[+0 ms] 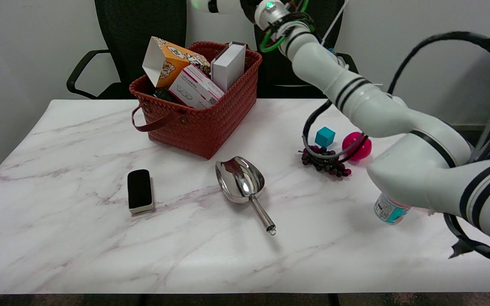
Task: Place the popcorn box into the brown storage basket.
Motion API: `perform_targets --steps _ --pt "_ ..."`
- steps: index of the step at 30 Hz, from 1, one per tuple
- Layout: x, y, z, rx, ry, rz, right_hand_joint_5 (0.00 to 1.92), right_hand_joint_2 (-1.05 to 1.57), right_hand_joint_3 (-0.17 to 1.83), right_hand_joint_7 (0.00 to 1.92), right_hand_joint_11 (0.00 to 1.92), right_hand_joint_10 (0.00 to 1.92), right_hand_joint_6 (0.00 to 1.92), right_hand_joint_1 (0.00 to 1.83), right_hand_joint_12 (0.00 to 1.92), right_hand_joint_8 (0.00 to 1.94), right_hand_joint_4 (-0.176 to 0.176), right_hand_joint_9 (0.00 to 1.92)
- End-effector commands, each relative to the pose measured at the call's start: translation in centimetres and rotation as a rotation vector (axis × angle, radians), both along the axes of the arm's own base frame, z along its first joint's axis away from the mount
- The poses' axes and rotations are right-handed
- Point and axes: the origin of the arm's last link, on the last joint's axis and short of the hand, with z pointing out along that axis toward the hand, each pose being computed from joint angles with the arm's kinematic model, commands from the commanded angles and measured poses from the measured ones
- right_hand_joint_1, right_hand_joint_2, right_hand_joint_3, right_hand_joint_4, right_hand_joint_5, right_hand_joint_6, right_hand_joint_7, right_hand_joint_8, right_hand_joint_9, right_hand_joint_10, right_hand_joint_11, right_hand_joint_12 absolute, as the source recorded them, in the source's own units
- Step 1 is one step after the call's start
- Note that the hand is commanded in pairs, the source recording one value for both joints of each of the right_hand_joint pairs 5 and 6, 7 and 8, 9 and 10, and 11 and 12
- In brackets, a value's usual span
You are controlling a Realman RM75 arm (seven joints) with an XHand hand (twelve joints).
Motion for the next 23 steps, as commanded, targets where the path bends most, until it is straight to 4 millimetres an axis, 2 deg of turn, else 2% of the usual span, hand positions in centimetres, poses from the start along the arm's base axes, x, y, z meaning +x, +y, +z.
perform_targets --steps 1,5,7,11,13,16,18,21,23 --pt "-1.6 11.9 13.6 -0.227 0.106 0.239 0.33 0.27 0.89 0.36 0.0 0.4 0.33 1.15 0.0 0.36 0.0 0.4" --pt "-4.0 16.3 15.4 -0.29 0.121 0.26 0.36 0.27 0.92 0.37 0.01 0.4 0.36 1.16 0.01 0.37 0.0 0.4" --pt "-4.5 18.0 15.7 -0.313 0.114 0.283 0.37 0.28 0.94 0.37 0.02 0.4 0.37 1.15 0.02 0.37 0.0 0.4" --pt "-6.6 21.2 15.9 -0.338 0.132 0.272 0.38 0.28 0.98 0.37 0.04 0.4 0.38 1.16 0.04 0.37 0.0 0.4" --pt "-7.9 23.4 16.4 -0.385 0.156 0.277 0.4 0.28 0.99 0.38 0.06 0.4 0.4 1.15 0.06 0.38 0.0 0.4" --pt "-8.8 25.8 16.6 -0.422 0.185 0.287 0.4 0.25 1.03 0.38 0.14 0.41 0.4 1.16 0.14 0.38 0.0 0.41" --pt "-9.1 27.0 16.3 -0.438 0.172 0.306 0.39 0.23 1.04 0.38 0.19 0.41 0.39 1.15 0.19 0.38 0.0 0.41" --pt "-10.6 28.8 16.2 -0.473 0.157 0.303 0.39 0.23 1.04 0.38 0.23 0.42 0.39 1.15 0.23 0.38 0.0 0.42" --pt "-11.7 29.2 16.0 -0.474 0.154 0.279 0.39 0.21 1.05 0.38 0.27 0.43 0.39 1.15 0.27 0.38 0.0 0.43"
